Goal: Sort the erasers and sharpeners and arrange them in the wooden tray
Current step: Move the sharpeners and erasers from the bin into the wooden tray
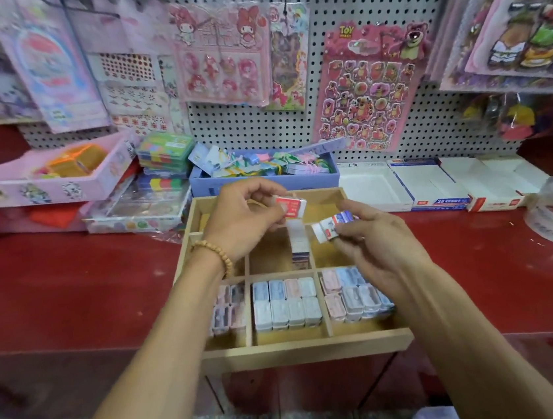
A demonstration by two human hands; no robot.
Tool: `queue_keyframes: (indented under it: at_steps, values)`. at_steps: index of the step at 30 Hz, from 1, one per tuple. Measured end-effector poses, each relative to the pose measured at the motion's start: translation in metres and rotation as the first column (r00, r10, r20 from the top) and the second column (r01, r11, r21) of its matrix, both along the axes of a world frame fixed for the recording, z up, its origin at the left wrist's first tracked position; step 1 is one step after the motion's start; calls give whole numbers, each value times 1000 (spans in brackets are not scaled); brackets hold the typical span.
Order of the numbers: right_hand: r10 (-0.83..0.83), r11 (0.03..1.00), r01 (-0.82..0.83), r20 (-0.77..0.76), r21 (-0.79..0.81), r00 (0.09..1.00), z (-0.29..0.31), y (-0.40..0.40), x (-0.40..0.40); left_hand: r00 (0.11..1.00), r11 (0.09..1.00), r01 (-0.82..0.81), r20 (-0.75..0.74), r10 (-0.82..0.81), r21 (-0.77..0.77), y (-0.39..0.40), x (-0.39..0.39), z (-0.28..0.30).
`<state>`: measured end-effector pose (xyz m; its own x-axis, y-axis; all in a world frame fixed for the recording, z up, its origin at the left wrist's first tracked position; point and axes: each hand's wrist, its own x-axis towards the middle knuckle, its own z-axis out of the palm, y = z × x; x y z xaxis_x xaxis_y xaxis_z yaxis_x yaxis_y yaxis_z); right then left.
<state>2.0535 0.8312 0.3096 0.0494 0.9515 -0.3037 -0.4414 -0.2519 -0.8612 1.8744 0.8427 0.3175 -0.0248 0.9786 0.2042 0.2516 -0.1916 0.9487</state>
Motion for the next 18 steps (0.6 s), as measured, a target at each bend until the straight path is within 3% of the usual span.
queue_keyframes:
  at_steps: [4,9,13,18]
  values:
    - [15,999,-15,-1,31,1000,0,2,-8,985,997,-62,-161,70,56,12,-33,1]
    - [29,996,-40,139,81,990,2,11,-18,906,987,-138,-392,161,86,32,-73,8]
    - [19,990,-57,280,126,960,0,15,-23,738,997,-62,-671,71,37,50,-84,17]
    - [35,991,-72,308,109,951,-5,19,-24,606,995,28,-790,-93,-96,73,-75,1]
